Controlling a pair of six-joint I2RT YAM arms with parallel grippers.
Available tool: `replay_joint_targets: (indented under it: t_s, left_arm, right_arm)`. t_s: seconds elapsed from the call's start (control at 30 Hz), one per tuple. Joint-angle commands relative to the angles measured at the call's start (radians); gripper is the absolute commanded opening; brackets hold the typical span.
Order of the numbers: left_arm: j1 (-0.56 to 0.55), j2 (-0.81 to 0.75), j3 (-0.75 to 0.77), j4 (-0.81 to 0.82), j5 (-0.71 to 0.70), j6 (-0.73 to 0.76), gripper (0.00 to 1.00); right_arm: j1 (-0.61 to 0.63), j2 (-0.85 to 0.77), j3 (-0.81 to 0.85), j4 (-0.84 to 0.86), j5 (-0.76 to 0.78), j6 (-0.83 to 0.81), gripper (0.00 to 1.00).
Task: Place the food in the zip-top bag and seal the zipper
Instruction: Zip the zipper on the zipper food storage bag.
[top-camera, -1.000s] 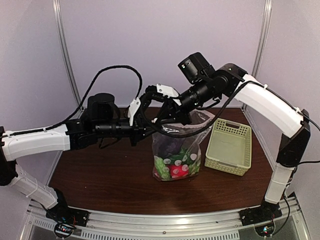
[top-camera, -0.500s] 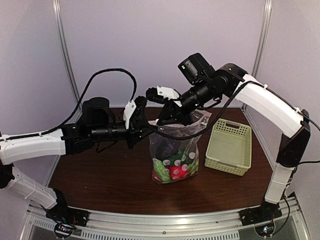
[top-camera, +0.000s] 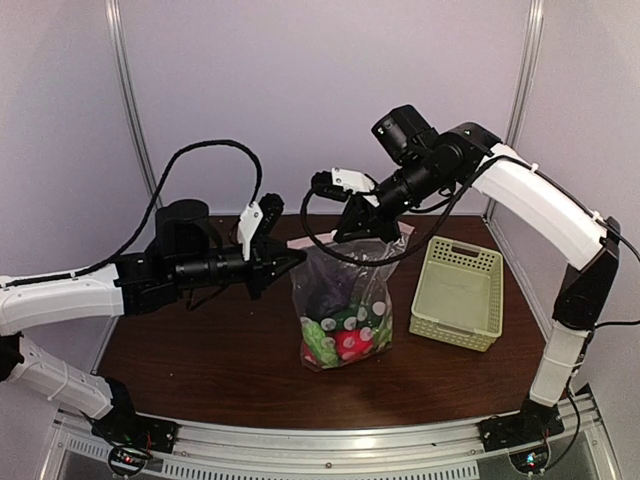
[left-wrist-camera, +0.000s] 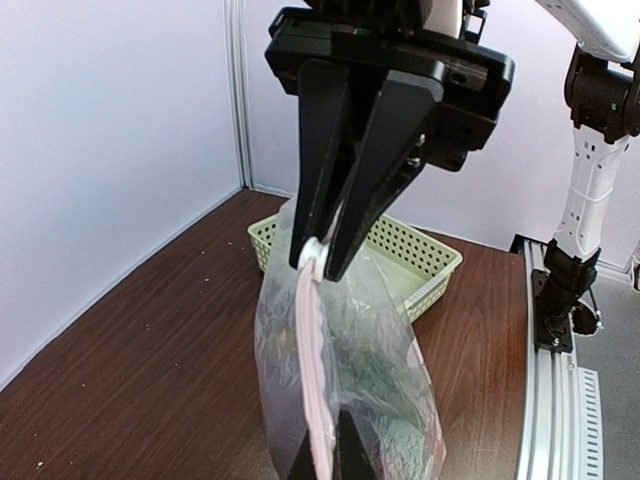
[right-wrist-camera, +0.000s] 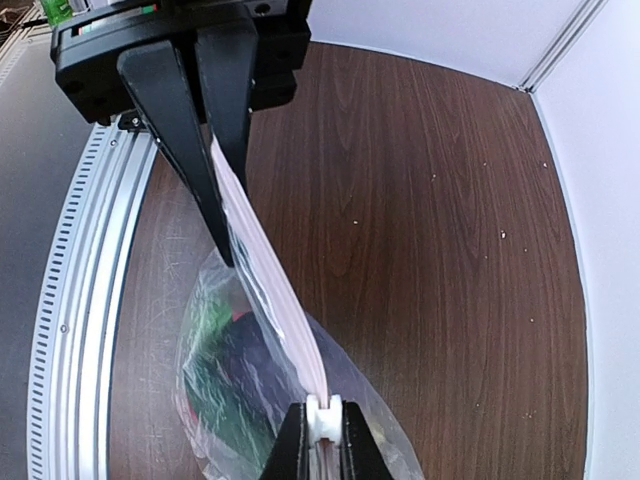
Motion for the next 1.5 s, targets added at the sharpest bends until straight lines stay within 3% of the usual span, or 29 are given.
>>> replay_joint_targets:
  t_s: [0.0,1.47]
  left_arm:
    - [0.005,-0.051,-0.018,0.066,-0.023,0.024,0.0]
    - [0.018,-0.078,-0.046,0.051,-0.074,0.031,0.0]
  right_arm:
    - [-0.07,-0.048,-0.014,-0.084,0.112,-0.023,0.01]
    - [-0.288,-0.207,-0.219,-0.138,0.145,-0.092,0.03]
